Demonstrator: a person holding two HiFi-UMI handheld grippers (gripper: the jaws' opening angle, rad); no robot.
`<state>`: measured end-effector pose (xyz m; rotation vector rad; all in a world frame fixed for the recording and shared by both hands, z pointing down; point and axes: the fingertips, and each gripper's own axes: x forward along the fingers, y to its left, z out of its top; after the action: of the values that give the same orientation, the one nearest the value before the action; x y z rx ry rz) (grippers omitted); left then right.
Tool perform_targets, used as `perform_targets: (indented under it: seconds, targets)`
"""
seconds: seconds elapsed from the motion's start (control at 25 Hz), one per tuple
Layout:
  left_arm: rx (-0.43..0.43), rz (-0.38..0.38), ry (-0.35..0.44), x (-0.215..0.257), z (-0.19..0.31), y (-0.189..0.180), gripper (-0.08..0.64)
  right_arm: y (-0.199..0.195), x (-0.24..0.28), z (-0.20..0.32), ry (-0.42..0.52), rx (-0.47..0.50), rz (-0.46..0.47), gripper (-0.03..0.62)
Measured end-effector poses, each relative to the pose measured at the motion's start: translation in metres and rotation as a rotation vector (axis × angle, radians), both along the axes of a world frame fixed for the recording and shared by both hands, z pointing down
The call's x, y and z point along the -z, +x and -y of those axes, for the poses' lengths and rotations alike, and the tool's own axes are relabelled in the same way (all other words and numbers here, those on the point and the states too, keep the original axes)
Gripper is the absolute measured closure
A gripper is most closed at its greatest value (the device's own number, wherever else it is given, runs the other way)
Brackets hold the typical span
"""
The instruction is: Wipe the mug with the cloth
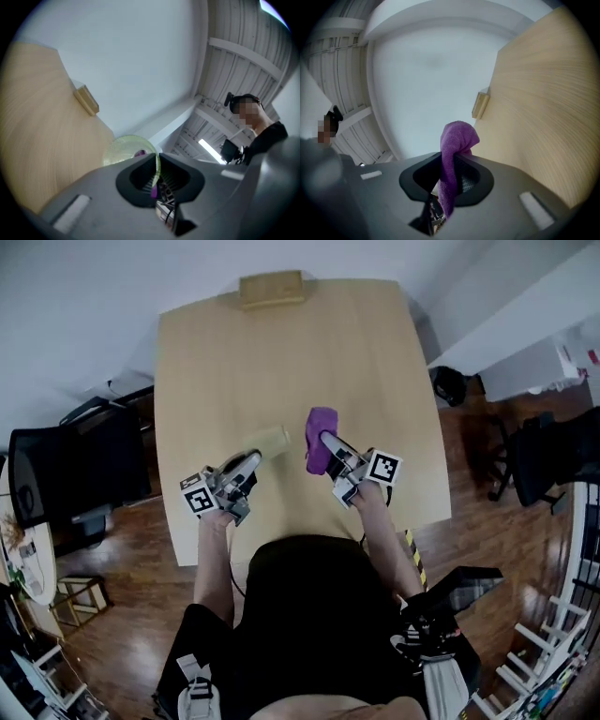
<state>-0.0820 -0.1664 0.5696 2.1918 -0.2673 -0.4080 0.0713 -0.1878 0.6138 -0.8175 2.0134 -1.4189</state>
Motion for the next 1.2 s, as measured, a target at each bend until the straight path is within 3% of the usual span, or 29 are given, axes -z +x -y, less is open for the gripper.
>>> perform_targets:
  seconds: [0.16,0.28,0.4,0.56,0.72,0.88,1.04,1.2]
  targets:
    - [0.017,0.013,-0.005,-0.004,0.000,0.018,0.518,0.021,-0.010,-0.008,-0.089,-0.018,0.010,0.531]
    - [-0.007,0.142,0.024,-0.024,0.005,0.046,0.518,0.043,-0.007,-0.016,-0.099,-0.042,0.077,0.532]
    - [-0.030,0.371,0.107,-0.058,0.027,0.061,0.518,0.054,-0.014,-0.015,-0.104,-0.052,0.064,0.532]
    - [-0.066,0.759,0.234,-0.099,0.077,0.047,0.518,0.036,-0.021,-0.002,-0.107,-0.028,0.045,0.532]
    - [-0.212,1.120,0.341,-0.126,0.107,0.055,0.518,0.031,-0.026,-0.002,-0.113,-0.020,0.043,0.532]
    - [-0.371,1.367,0.478,-0.168,0.137,0.065,0.518,0.032,-0.029,-0.004,-0.115,-0.022,0.037,0.532]
    - [-0.515,1.468,0.533,-0.189,0.141,0.083,0.518,0.038,-0.033,-0.009,-0.136,-0.049,0.054,0.532]
    - [-0.572,1.463,0.552,-0.198,0.138,0.100,0.517,0.049,-0.037,-0.008,-0.123,-0.058,0.035,0.532]
